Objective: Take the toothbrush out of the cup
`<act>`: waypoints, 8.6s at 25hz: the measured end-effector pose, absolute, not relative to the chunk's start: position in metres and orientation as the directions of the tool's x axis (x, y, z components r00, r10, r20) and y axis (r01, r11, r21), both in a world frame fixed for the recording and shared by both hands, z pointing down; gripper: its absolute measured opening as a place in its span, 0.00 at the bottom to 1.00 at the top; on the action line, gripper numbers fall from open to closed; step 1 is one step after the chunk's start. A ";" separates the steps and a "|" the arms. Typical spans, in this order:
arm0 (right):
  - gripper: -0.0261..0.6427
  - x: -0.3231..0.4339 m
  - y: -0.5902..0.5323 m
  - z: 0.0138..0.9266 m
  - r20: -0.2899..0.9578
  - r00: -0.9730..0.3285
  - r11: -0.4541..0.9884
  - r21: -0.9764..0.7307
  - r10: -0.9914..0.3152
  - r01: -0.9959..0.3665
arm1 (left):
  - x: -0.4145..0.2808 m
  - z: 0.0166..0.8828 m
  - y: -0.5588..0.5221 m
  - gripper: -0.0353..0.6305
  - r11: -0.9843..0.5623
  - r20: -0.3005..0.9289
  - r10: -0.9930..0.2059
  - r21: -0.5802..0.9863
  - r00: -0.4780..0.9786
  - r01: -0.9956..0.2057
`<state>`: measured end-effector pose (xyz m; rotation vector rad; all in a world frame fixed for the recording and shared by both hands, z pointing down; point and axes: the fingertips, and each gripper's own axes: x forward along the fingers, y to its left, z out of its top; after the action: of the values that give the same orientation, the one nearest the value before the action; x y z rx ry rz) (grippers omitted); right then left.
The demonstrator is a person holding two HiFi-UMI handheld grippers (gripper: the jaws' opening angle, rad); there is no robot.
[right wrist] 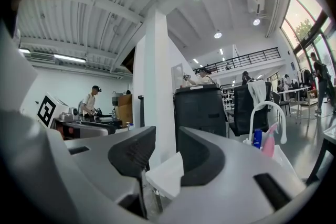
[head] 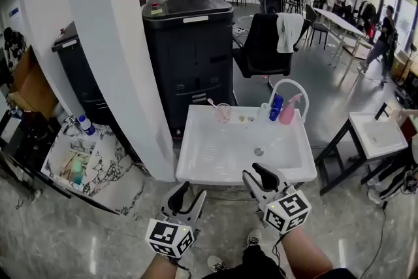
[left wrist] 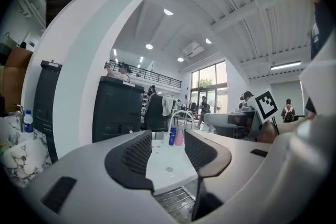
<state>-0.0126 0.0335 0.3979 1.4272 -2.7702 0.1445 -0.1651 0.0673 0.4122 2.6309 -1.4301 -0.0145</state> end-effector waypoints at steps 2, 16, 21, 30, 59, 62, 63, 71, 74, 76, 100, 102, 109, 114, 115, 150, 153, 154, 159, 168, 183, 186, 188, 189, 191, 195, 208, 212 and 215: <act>0.24 -0.012 0.028 0.398 0.063 -0.580 0.576 -0.069 -0.812 -0.815 | -0.165 0.412 0.062 0.35 -0.537 0.060 -0.835 0.133 0.548 -0.833; 0.24 0.012 -0.049 0.406 0.052 -0.629 0.622 -0.100 -0.776 -0.776 | -0.142 0.420 -0.002 0.35 -0.478 0.088 -0.868 0.118 0.488 -0.871; 0.25 0.032 -0.092 0.407 0.053 -0.655 0.647 -0.120 -0.753 -0.753 | -0.119 0.420 -0.041 0.35 -0.448 0.097 -0.883 0.116 0.459 -0.886; 0.25 0.061 -0.166 0.422 0.064 -0.712 0.699 -0.150 -0.699 -0.700 | -0.078 0.432 -0.115 0.35 -0.390 0.119 -0.906 0.140 0.407 -0.910; 0.25 0.109 -0.265 0.434 0.058 -0.769 0.749 -0.194 -0.636 -0.634 | -0.029 0.442 -0.237 0.35 -0.306 0.129 -0.924 0.309 0.359 -0.900; 0.25 0.106 -0.270 0.438 0.064 -0.764 0.743 -0.196 -0.642 -0.640 | -0.036 0.452 -0.248 0.35 -0.298 0.129 -0.925 0.342 0.358 -0.891; 0.25 0.105 -0.272 0.440 0.067 -0.762 0.741 -0.195 -0.644 -0.643 | -0.038 0.456 -0.252 0.35 -0.295 0.131 -0.924 0.352 0.359 -0.888; 0.25 0.092 -0.298 0.454 0.109 -0.731 0.705 -0.202 -0.674 -0.680 | -0.055 0.496 -0.292 0.35 -0.286 0.169 -0.905 0.436 0.390 -0.854; 0.25 0.085 -0.311 0.461 0.129 -0.715 0.687 -0.208 -0.687 -0.697 | -0.063 0.511 -0.311 0.35 -0.286 0.190 -0.895 0.448 0.403 -0.847; 0.25 0.080 -0.319 0.465 0.145 -0.705 0.675 -0.211 -0.694 -0.707 | -0.069 0.522 -0.324 0.35 -0.283 0.207 -0.887 0.460 0.412 -0.841; 0.25 0.065 -0.381 0.524 0.288 -0.590 0.543 -0.232 -0.754 -0.807 | -0.094 0.633 -0.451 0.35 -0.253 0.339 -0.793 0.574 0.507 -0.779; 0.25 0.065 -0.383 0.529 0.298 -0.582 0.534 -0.233 -0.756 -0.813 | -0.093 0.641 -0.457 0.35 -0.253 0.348 -0.784 0.576 0.514 -0.777; 0.25 0.064 -0.391 0.543 0.325 -0.573 0.518 -0.247 -0.752 -0.819 | -0.092 0.657 -0.474 0.35 -0.247 0.371 -0.769 0.579 0.520 -0.777; 0.24 0.063 -0.401 0.550 0.330 -0.571 0.508 -0.262 -0.752 -0.821 | -0.094 0.663 -0.481 0.33 -0.242 0.378 -0.769 0.576 0.516 -0.781; 0.24 0.063 -0.402 0.551 0.331 -0.571 0.507 -0.264 -0.751 -0.820 | -0.095 0.663 -0.482 0.31 -0.242 0.377 -0.770 0.574 0.514 -0.783; 0.22 0.098 -0.342 0.468 0.151 -0.591 0.548 -0.248 -0.793 -0.799 | -0.060 0.503 -0.410 0.11 -0.447 0.167 -0.843 0.312 0.511 -0.839; 0.22 0.101 -0.328 0.455 0.128 -0.606 0.569 -0.238 -0.785 -0.787 | -0.055 0.481 -0.389 0.11 -0.453 0.142 -0.853 0.278 0.502 -0.847; 0.22 0.102 -0.323 0.451 0.120 -0.611 0.576 -0.234 -0.782 -0.783 | -0.054 0.474 -0.382 0.10 -0.454 0.136 -0.856 0.267 0.499 -0.850; 0.22 0.107 -0.301 0.432 0.080 -0.632 0.604 -0.224 -0.770 -0.765 | -0.047 0.440 -0.344 0.10 -0.458 0.107 -0.867 0.215 0.487 -0.863; 0.22 0.116 -0.255 0.418 0.034 -0.699 0.676 -0.225 -0.714 -0.702 | -0.029 0.384 -0.257 0.10 -0.431 0.034 -0.898 0.129 0.438 -0.893; 0.21 0.042 -0.221 0.439 0.033 -0.796 0.755 -0.295 -0.604 -0.585 | -0.099 0.382 -0.163 0.11 -0.272 0.063 -0.958 0.119 0.280 -0.955; 0.21 0.018 -0.215 0.445 0.038 -0.803 0.759 -0.301 -0.595 -0.577 | -0.120 0.388 -0.154 0.10 -0.269 0.069 -0.958 0.110 0.277 -0.957; 0.21 -0.001 -0.207 0.450 0.046 -0.803 0.758 -0.301 -0.594 -0.578 | -0.137 0.393 -0.148 0.10 -0.273 0.074 -0.957 0.103 0.281 -0.956; 0.21 -0.009 -0.204 0.452 0.052 -0.800 0.755 -0.300 -0.597 -0.583 | -0.145 0.395 -0.146 0.11 -0.279 0.076 -0.955 0.101 0.288 -0.955; 0.21 -0.024 -0.196 0.453 0.064 -0.789 0.743 -0.295 -0.612 -0.600 | -0.158 0.398 -0.141 0.10 -0.299 0.078 -0.948 0.104 0.308 -0.948; 0.21 -0.046 -0.179 0.448 0.077 -0.750 0.708 -0.277 -0.657 -0.649 | -0.185 0.403 -0.134 0.10 -0.351 0.083 -0.929 0.112 0.360 -0.930; 0.21 -0.034 -0.099 0.439 0.100 -0.498 0.473 -0.204 -0.861 -0.857 | -0.193 0.426 -0.099 0.10 -0.598 0.074 -0.784 0.173 0.616 -0.783; 0.21 -0.017 -0.070 0.439 0.113 -0.426 0.399 -0.203 -0.898 -0.894 | -0.178 0.428 -0.082 0.10 -0.650 0.080 -0.737 0.187 0.671 -0.737; 0.21 -0.003 -0.052 0.437 0.114 -0.383 0.356 -0.202 -0.917 -0.912 | -0.166 0.429 -0.070 0.10 -0.678 0.086 -0.708 0.191 0.701 -0.709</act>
<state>-0.0033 -0.0520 0.4373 1.7558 -2.6021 0.3684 -0.1656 -0.0703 0.4293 2.7000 -1.1405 0.0071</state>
